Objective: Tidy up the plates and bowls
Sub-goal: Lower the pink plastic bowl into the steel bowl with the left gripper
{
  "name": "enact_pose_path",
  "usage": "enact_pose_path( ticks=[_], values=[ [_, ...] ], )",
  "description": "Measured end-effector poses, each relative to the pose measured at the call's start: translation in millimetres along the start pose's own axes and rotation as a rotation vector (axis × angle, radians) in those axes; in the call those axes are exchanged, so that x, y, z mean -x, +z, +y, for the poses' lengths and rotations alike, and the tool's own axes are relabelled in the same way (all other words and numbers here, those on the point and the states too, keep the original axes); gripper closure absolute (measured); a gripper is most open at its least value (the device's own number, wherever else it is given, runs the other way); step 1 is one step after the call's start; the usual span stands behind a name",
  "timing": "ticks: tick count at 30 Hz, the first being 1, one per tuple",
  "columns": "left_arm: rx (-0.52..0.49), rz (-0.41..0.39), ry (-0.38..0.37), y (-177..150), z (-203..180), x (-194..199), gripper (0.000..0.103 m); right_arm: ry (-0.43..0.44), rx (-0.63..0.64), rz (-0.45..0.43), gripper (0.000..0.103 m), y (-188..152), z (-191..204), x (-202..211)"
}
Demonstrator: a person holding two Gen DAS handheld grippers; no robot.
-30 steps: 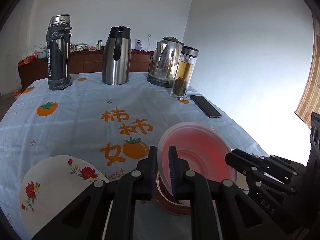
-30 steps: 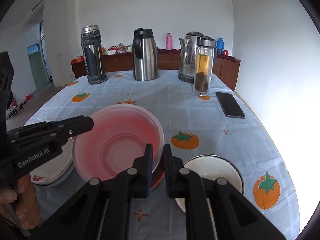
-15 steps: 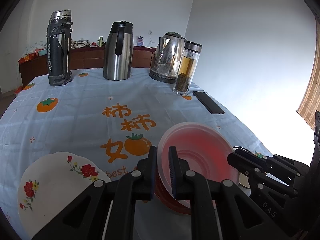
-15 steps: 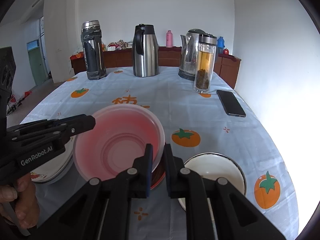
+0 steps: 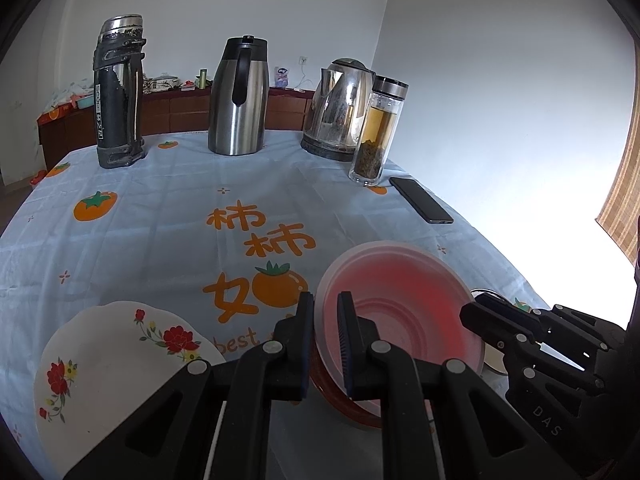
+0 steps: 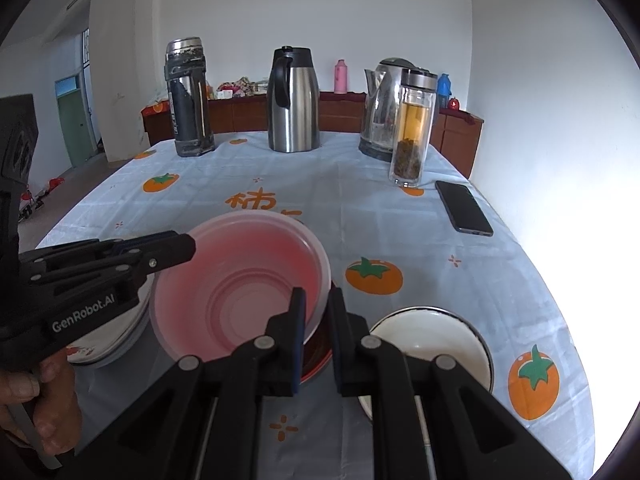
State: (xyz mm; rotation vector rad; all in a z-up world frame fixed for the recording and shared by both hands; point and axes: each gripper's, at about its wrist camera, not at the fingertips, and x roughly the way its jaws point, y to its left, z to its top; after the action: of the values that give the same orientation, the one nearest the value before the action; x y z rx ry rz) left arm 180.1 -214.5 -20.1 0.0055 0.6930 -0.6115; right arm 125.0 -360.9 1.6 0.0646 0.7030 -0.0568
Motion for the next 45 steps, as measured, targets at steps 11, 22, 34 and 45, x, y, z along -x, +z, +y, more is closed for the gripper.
enact_pose_path(
  ticks=[11,22,34,45],
  values=[
    [-0.004,0.026,0.006,-0.9,1.3,-5.7,0.090,0.002,0.004,0.000,0.090,0.1,0.9,-2.2],
    [-0.022,0.046,0.002,-1.9,0.6,-8.3,0.090,-0.005,0.018,0.011,0.090,0.4,2.3,-2.9],
    [-0.034,0.071,0.007,-4.1,1.0,-13.9,0.090,-0.001,0.025,0.033,0.089,-1.0,1.6,-8.0],
    [-0.033,0.082,0.024,-5.0,3.7,-17.0,0.090,0.010,0.022,0.057,0.089,-6.8,4.5,-16.5]
  ],
)
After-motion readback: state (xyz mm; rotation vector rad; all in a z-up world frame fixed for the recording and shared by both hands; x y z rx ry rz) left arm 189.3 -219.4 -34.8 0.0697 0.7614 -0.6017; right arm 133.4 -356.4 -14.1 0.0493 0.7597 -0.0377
